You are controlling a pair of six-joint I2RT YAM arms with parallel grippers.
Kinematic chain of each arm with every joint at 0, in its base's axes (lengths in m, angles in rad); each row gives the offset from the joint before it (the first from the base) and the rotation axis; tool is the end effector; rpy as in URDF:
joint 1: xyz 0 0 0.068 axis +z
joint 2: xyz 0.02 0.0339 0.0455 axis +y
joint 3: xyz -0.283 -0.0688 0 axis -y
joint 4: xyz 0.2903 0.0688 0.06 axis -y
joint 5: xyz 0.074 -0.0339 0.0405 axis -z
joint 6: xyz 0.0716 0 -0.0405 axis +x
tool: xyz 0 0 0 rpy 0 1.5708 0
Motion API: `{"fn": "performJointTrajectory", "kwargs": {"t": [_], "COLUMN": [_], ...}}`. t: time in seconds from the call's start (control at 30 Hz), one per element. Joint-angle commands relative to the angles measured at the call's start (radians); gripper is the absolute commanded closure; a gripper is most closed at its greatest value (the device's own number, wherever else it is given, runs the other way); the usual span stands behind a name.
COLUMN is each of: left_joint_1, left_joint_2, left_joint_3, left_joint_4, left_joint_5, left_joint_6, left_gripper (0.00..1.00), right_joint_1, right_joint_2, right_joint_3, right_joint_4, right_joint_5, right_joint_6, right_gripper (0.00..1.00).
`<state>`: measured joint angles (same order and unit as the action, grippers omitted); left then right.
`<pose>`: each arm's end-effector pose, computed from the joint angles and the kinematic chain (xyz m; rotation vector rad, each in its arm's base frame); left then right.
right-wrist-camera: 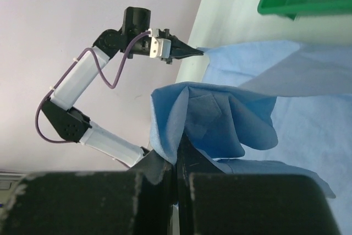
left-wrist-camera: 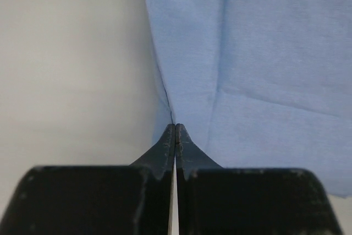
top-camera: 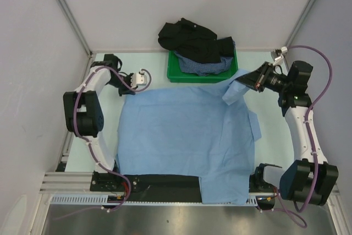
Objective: Fold and stack the long sleeve shirts
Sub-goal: Fold the shirt
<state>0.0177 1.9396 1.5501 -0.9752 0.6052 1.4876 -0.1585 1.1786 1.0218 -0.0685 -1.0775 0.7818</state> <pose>0.4412 -0.0329 0.1927 1.7732 1.8389 -0.4013 0.3191 0.0129 0.3648 0.0486 1.8927 1.3901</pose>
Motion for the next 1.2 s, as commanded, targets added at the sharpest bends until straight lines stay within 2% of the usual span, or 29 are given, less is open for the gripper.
{"fn": "performJointTrajectory", "kwargs": {"t": [0.0, 0.17, 0.37, 0.47, 0.5, 0.7, 0.77, 0.83, 0.9, 0.93, 1.03, 1.07, 1.1, 1.17], "left_joint_1": [-0.009, -0.009, -0.009, -0.01, -0.039, -0.048, -0.048, -0.048, -0.048, -0.048, -0.051, -0.064, -0.071, -0.096], "left_joint_2": [-0.131, -0.261, -0.356, -0.396, -0.415, -0.456, -0.479, -0.511, -0.536, -0.551, -0.632, -0.681, -0.7, -0.761], "left_joint_3": [-0.134, -0.315, -0.487, -0.562, -0.579, -0.636, -0.645, -0.647, -0.641, -0.628, -0.589, -0.578, -0.556, -0.541], "left_joint_4": [0.006, 0.03, 0.075, 0.101, 0.125, 0.168, 0.17, 0.168, 0.158, 0.155, 0.148, 0.168, 0.184, 0.223], "left_joint_5": [-0.004, -0.036, -0.053, -0.082, -0.088, -0.09, -0.09, -0.081, -0.065, -0.026, 0.092, 0.125, 0.145, 0.215], "left_joint_6": [0.063, 0.114, 0.14, 0.166, 0.171, 0.158, 0.155, 0.14, 0.12, 0.087, -0.038, -0.09, -0.218, -0.327], "left_gripper": [1.0, 1.0, 1.0, 1.0, 1.0, 0.98, 0.89, 0.71, 0.59, 0.44, 0.12, 0.1, 0.03, 0.01], "right_joint_1": [-0.016, -0.052, -0.087, -0.101, -0.104, -0.124, -0.13, -0.133, -0.141, -0.148, -0.167, -0.168, -0.167, -0.156], "right_joint_2": [-0.114, -0.241, -0.442, -0.508, -0.52, -0.588, -0.625, -0.64, -0.64, -0.637, -0.614, -0.603, -0.581, -0.559], "right_joint_3": [-0.066, -0.138, -0.215, -0.219, -0.232, -0.305, -0.334, -0.347, -0.364, -0.38, -0.434, -0.449, -0.462, -0.503], "right_joint_4": [-0.115, -0.252, -0.532, -0.753, -0.78, -1.054, -1.099, -1.102, -1.096, -1.082, -0.984, -0.897, -0.857, -0.682], "right_joint_5": [-0.051, -0.09, -0.128, -0.102, -0.104, -0.084, -0.091, -0.09, -0.105, -0.113, -0.121, -0.113, -0.099, -0.055], "right_joint_6": [-0.013, -0.019, -0.044, -0.16, -0.199, -0.36, -0.386, -0.383, -0.371, -0.36, -0.279, -0.206, -0.173, -0.048], "right_gripper": [1.0, 1.0, 1.0, 1.0, 1.0, 1.0, 1.0, 1.0, 1.0, 0.98, 0.95, 0.95, 0.94, 0.96]}}
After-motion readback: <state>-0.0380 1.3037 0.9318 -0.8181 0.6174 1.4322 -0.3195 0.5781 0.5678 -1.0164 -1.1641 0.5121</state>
